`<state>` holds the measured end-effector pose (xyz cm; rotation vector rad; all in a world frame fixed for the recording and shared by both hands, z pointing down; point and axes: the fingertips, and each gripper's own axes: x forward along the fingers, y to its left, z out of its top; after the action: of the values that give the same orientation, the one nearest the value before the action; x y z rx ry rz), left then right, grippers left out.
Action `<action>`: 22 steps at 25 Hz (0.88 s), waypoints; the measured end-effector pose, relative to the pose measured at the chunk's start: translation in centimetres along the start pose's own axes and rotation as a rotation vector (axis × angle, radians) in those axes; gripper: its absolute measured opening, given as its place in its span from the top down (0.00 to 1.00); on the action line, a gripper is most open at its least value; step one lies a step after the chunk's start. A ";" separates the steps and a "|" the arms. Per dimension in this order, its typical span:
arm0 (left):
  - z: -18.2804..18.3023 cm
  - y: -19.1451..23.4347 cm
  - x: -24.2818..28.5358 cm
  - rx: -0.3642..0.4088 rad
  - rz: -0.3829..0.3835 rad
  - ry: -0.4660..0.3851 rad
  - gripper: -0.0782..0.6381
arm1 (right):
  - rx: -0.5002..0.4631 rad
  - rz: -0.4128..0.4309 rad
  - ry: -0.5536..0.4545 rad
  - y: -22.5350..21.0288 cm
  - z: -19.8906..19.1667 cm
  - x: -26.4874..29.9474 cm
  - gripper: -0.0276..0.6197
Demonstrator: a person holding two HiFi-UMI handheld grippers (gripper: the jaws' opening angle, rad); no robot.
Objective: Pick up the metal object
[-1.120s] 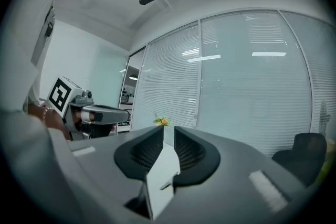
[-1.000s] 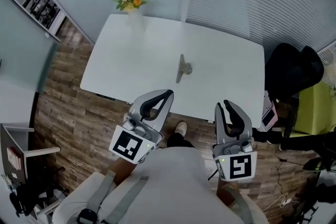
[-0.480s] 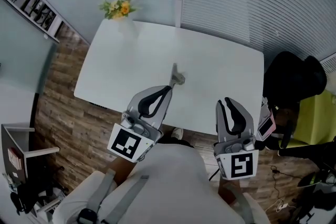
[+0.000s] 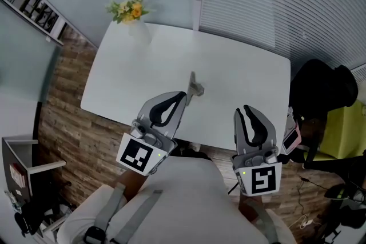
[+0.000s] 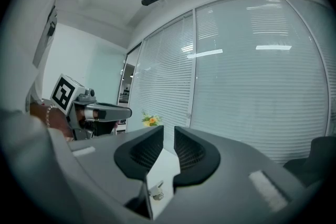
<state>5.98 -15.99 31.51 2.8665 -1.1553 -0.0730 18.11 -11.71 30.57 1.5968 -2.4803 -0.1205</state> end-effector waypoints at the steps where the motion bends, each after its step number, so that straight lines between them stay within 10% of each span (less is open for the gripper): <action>1: 0.0 0.6 0.0 0.000 -0.002 0.000 0.89 | -0.003 -0.002 0.002 0.2 0.2 0.5 0.86; 12: 0.2 4.9 0.3 -0.020 -0.059 -0.003 0.89 | 0.013 -0.055 0.003 2.1 1.8 5.1 0.86; 22: -1.7 6.5 0.8 -0.033 -0.054 0.024 0.89 | 0.041 -0.037 0.116 1.8 -5.1 8.1 0.85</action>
<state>2.17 -21.17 33.57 2.8620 -1.0629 -0.0594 14.31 -18.18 36.80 1.6177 -2.3812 0.0169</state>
